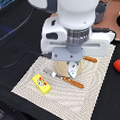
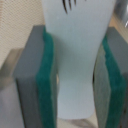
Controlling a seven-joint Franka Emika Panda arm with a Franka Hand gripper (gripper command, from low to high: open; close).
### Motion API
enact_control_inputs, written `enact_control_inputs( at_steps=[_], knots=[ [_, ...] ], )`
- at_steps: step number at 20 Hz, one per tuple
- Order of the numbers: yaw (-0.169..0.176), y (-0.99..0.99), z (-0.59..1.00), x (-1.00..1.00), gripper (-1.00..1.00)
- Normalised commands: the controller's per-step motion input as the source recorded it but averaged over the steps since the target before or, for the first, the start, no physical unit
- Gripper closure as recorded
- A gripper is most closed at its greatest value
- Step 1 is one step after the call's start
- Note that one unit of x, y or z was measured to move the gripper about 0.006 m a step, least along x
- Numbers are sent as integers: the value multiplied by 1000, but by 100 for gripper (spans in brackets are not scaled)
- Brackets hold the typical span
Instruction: Interact with the objects in diverse but meaningful ways.
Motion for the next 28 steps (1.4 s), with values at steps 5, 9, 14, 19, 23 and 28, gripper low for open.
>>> enact_control_inputs(
  at_steps=[5,9,14,19,23,28],
  knots=[
    [47,-915,-54,285,100],
    [0,-715,0,502,100],
    [0,-320,-6,658,100],
    [0,-56,0,817,100],
    [0,-186,-176,587,100],
    [0,-264,-470,339,100]
  ],
)
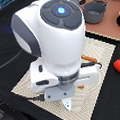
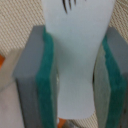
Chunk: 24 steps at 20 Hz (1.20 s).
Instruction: Interact with the objects in diverse but meaningful ways.
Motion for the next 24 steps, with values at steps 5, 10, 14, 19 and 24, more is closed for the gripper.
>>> enact_control_inputs(
  at_steps=[5,10,14,19,24],
  knots=[
    [0,-251,-342,121,100],
    [14,74,820,165,-100],
    [34,299,1000,91,-100],
    [11,523,1000,37,-100],
    [40,788,826,43,-100]
  ],
)
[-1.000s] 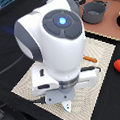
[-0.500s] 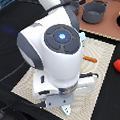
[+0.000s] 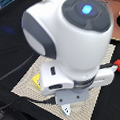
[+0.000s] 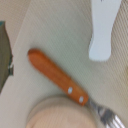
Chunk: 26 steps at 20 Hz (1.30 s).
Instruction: Interact with the objects in diverse but meaningful ways.
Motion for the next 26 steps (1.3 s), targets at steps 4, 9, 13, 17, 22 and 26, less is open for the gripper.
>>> enact_control_inputs(
  at_steps=[4,9,13,17,22,26],
  knots=[
    [24,836,424,-58,-100],
    [2,857,171,-169,-100],
    [0,855,44,-175,-100],
    [1,838,0,-215,-100],
    [21,733,0,-489,-100],
    [32,700,31,-702,-100]
  ],
)
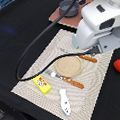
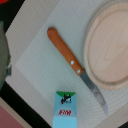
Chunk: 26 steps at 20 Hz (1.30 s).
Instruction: Interact with the objects in diverse but meaningful ways.
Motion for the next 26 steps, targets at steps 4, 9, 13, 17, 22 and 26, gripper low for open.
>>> enact_control_inputs(
  at_steps=[4,9,13,17,22,26],
  knots=[
    [27,720,81,-741,-100],
    [32,703,74,-810,-100],
    [34,653,-42,-859,-100],
    [38,616,-237,-814,-100],
    [32,539,-443,-852,-100],
    [25,406,-572,-896,-100]
  ],
)
